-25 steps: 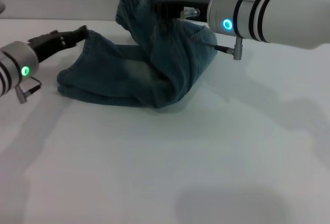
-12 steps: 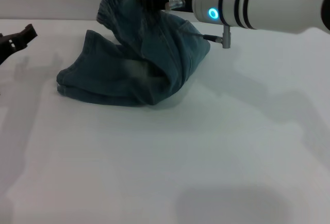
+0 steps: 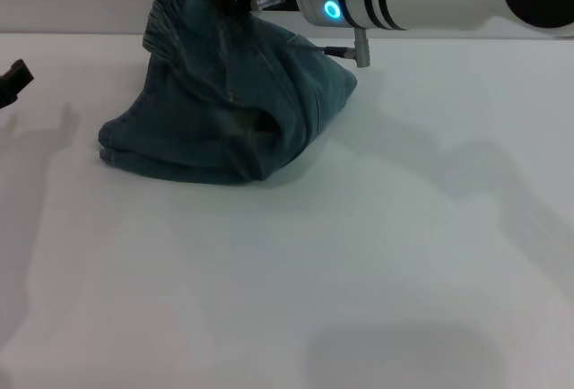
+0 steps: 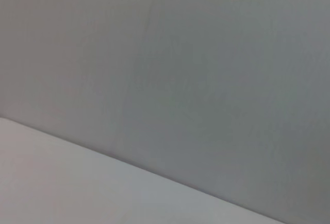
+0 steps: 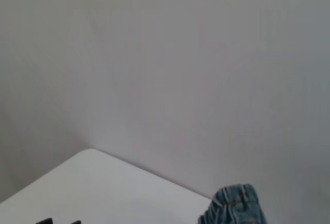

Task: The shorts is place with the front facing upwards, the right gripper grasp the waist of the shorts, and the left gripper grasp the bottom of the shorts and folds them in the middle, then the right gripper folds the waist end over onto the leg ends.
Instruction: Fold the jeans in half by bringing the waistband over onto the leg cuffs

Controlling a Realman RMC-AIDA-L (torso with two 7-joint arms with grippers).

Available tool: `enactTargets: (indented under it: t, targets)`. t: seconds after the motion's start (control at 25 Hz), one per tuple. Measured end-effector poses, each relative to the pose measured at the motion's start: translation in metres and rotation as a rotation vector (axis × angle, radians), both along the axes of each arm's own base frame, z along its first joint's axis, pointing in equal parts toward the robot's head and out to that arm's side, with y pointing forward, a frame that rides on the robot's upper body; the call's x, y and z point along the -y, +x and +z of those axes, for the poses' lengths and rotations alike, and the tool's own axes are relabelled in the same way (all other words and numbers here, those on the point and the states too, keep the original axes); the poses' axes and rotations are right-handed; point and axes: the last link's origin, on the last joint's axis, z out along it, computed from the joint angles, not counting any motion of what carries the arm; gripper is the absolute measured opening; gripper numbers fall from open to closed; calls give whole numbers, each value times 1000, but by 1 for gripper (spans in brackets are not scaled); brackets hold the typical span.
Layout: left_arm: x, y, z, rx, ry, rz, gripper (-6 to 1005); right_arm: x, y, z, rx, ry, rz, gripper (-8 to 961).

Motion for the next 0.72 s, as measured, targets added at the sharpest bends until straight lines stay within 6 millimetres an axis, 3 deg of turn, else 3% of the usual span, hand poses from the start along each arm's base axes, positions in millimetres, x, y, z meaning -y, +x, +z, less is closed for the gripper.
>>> enactTargets:
  t: [0.72]
  targets:
    - [-3,5,3,2,12,-13,827,20,-25,-28,42,-94,81,-2]
